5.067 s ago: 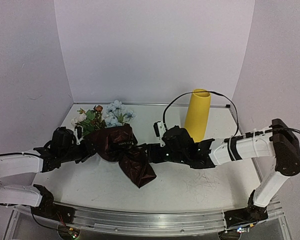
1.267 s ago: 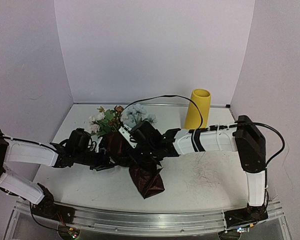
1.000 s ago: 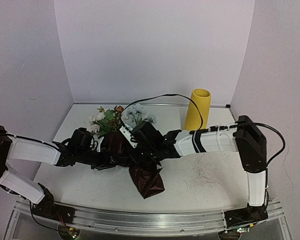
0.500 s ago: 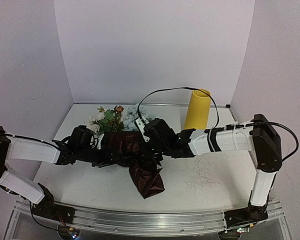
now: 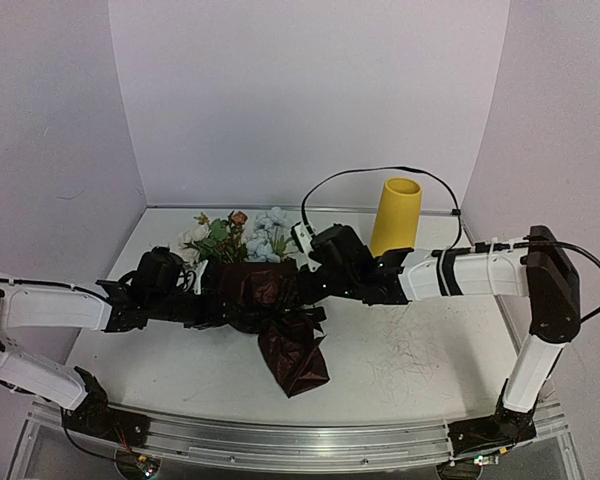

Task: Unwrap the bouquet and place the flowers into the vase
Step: Untie the ribbon from the wrapping paper.

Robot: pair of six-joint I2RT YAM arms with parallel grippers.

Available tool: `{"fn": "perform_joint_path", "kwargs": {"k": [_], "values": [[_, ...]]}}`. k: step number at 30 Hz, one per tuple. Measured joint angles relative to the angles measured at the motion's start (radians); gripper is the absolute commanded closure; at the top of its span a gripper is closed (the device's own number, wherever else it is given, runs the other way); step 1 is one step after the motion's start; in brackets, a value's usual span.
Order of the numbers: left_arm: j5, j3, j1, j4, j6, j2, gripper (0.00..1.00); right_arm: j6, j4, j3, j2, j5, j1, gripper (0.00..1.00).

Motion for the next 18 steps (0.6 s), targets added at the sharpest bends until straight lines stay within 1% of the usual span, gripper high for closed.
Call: {"fn": "perform_joint_path", "kwargs": {"k": [2,5,7,11,13,15,18], "values": [[-0.023,0.015,-0.002,-0.017,0.021,-0.025,0.44,-0.006,-0.003,0.007,-0.001,-0.064,0.001,0.98],[-0.056,0.032,-0.003,-0.026,0.047,-0.064,0.30,-0.014,-0.017,0.039,0.000,-0.184,0.001,0.95],[-0.080,0.040,-0.003,-0.027,0.070,-0.086,0.26,-0.011,-0.017,0.086,0.008,-0.281,0.001,0.94],[-0.125,0.054,-0.004,-0.033,0.103,-0.090,0.25,0.012,0.010,0.166,0.035,-0.425,0.003,0.92],[-0.139,0.071,-0.004,-0.039,0.124,-0.074,0.26,0.026,0.018,0.184,0.048,-0.467,0.005,0.81],[-0.153,0.097,-0.004,-0.043,0.146,-0.045,0.27,0.038,0.018,0.187,0.056,-0.493,0.006,0.73],[-0.164,0.128,-0.005,-0.044,0.176,-0.009,0.32,0.054,0.013,0.182,0.060,-0.496,0.006,0.65]]}}
